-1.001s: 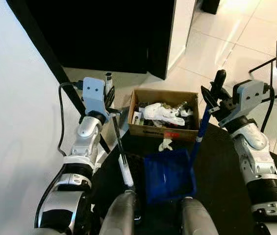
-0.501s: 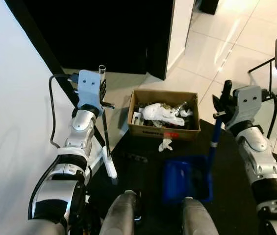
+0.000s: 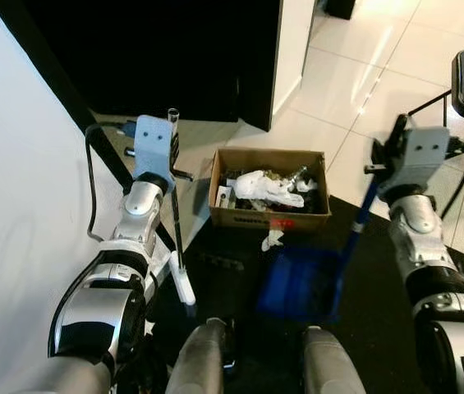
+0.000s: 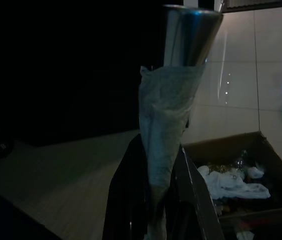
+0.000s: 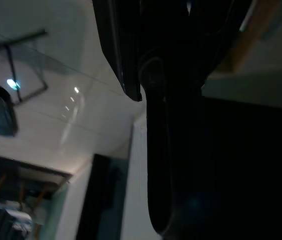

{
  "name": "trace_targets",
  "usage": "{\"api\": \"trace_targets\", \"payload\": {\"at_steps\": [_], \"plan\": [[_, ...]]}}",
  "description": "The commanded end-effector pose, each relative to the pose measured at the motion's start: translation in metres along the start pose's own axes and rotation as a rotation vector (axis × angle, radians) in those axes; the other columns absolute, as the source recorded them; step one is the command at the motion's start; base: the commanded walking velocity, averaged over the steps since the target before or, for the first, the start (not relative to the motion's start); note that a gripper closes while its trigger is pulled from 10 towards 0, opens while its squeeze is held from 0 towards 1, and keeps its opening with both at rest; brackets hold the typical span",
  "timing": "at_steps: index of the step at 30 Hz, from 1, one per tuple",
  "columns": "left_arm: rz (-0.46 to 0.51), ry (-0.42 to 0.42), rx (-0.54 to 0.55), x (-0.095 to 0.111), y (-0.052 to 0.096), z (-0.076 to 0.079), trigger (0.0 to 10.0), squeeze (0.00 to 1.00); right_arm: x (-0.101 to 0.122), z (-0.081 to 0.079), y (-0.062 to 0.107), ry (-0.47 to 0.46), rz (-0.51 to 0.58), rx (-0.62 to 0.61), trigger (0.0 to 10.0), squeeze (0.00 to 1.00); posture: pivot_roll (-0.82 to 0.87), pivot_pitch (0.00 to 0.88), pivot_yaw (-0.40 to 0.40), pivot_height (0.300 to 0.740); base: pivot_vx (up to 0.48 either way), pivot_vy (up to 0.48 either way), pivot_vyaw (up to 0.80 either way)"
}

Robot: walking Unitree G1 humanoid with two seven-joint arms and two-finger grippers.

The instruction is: Sweep floor

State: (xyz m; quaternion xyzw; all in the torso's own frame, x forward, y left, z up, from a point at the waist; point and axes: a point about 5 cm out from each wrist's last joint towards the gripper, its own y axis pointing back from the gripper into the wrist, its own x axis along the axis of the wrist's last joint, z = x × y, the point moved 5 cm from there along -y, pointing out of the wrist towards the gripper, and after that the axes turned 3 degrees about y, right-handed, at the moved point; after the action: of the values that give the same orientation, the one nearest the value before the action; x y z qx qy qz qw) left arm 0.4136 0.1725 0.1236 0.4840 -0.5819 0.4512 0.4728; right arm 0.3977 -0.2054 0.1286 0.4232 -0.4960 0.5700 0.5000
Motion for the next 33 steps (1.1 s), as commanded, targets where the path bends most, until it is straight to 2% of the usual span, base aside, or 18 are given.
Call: {"api": "trace_targets", "payload": {"at_steps": [1, 2, 3, 4, 8, 11, 14, 17, 21, 28, 30, 31, 32, 33], "plan": [[0.028, -0.041, 0.001, 0.008, -0.002, -0.008, 10.0, 0.00, 0.011, -0.011, -0.006, 0.027, 0.045, 0.051, 10.0, 0.00, -0.02, 0.149, 0.055, 0.740, 0.000, 0.000, 0.00], [0.028, -0.041, 0.001, 0.008, -0.002, -0.008, 10.0, 0.00, 0.011, -0.011, -0.006, 0.027, 0.045, 0.051, 10.0, 0.00, -0.02, 0.149, 0.055, 0.740, 0.000, 0.000, 0.00], [0.024, -0.055, -0.004, 0.009, -0.004, -0.007, 10.0, 0.00, 0.015, -0.030, -0.012, 0.087, 0.059, 0.136, 10.0, 0.00, -0.02, 0.162, 0.048, 0.740, 0.000, 0.000, 0.00], [0.024, -0.055, -0.004, 0.009, -0.004, -0.007, 10.0, 0.00, 0.015, -0.030, -0.012, 0.087, 0.059, 0.136, 10.0, 0.00, -0.02, 0.162, 0.048, 0.740, 0.000, 0.000, 0.00], [0.033, -0.069, -0.003, 0.013, -0.007, -0.007, 10.0, 0.00, 0.009, -0.053, -0.013, 0.180, 0.035, 0.254, 10.0, 0.00, 0.00, 0.170, 0.038, 0.740, 0.000, 0.000, 0.00], [0.035, -0.064, -0.007, 0.014, -0.008, -0.005, 10.0, 0.00, 0.002, -0.064, -0.009, 0.261, 0.024, 0.308, 10.0, 0.00, 0.01, 0.175, 0.030, 0.740, 0.000, 0.000, 0.00], [0.032, -0.068, -0.012, 0.014, -0.008, -0.004, 10.0, 0.00, -0.001, -0.064, -0.007, 0.281, 0.022, 0.304, 10.0, 0.00, 0.02, 0.182, 0.028, 0.740, 0.000, 0.000, 0.00], [0.030, -0.064, -0.006, 0.015, -0.009, -0.007, 10.0, 0.00, 0.001, -0.057, -0.011, 0.272, 0.024, 0.239, 10.0, 0.00, 0.02, 0.185, 0.031, 0.740, 0.000, 0.000, 0.00], [0.026, -0.052, 0.011, 0.014, -0.009, -0.010, 10.0, 0.00, 0.007, -0.057, -0.014, 0.298, 0.055, 0.196, 10.0, 0.00, 0.01, 0.183, 0.033, 0.740, 0.000, 0.000, 0.00], [0.015, 0.028, 0.036, 0.008, -0.008, -0.006, 10.0, 0.00, 0.010, -0.055, -0.014, 0.221, 0.076, 0.090, 10.0, 0.00, 0.00, 0.173, 0.033, 0.740, 0.000, 0.000, 0.00], [0.012, 0.064, 0.046, 0.006, -0.007, -0.006, 10.0, 0.00, 0.008, -0.054, -0.014, 0.146, 0.061, 0.062, 10.0, 0.00, 0.00, 0.171, 0.034, 0.740, 0.000, 0.000, 0.00], [0.012, 0.064, 0.046, 0.006, -0.007, -0.006, 10.0, 0.00, 0.008, -0.054, -0.014, 0.146, 0.061, 0.062, 10.0, 0.00, 0.00, 0.171, 0.034, 0.740, 0.000, 0.000, 0.00], [0.005, 0.079, 0.050, 0.004, -0.007, -0.005, 10.0, 0.00, 0.004, -0.056, -0.012, 0.086, 0.045, 0.055, 10.0, 0.00, 0.00, 0.170, 0.034, 0.740, 0.000, 0.000, 0.00], [0.005, 0.079, 0.050, 0.004, -0.007, -0.005, 10.0, 0.00, 0.004, -0.056, -0.012, 0.086, 0.045, 0.055, 10.0, 0.00, 0.00, 0.170, 0.034, 0.740, 0.000, 0.000, 0.00]]}}
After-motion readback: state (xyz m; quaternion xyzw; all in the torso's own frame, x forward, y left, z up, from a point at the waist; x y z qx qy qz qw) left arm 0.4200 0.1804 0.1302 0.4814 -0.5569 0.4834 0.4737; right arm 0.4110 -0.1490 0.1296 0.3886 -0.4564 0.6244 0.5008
